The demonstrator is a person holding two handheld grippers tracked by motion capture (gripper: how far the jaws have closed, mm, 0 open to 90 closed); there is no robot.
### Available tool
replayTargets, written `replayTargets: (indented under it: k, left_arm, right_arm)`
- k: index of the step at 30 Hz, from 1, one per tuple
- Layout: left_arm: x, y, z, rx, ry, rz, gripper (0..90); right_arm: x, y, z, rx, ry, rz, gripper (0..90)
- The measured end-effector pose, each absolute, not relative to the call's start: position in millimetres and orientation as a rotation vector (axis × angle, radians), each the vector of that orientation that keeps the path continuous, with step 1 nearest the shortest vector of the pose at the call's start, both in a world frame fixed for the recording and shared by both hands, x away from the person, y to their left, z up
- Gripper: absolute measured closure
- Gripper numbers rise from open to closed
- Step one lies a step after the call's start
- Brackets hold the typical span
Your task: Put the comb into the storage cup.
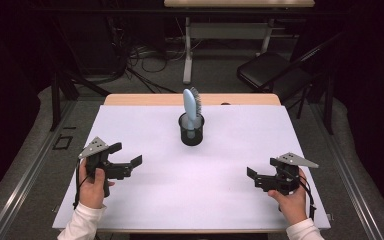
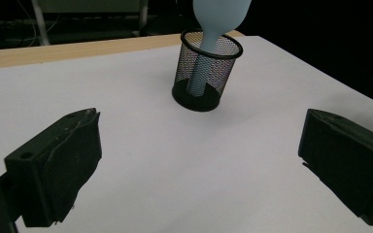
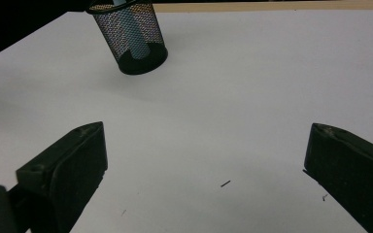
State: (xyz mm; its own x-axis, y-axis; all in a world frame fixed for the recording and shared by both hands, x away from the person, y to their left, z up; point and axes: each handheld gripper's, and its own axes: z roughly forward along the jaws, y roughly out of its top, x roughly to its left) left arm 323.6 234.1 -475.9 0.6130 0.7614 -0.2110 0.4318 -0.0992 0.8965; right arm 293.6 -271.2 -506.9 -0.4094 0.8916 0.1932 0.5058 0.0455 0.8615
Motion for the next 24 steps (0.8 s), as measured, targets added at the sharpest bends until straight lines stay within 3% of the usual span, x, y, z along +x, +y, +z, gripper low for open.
replayTargets:
  k: [24]
  left_arm:
    - [323.8, 233.8, -483.5, 1.732, 0.994, 0.368, 2.2]
  right_arm:
    - [293.5, -275.0, -510.9, 1.429, 1.912, 1.317, 1.9]
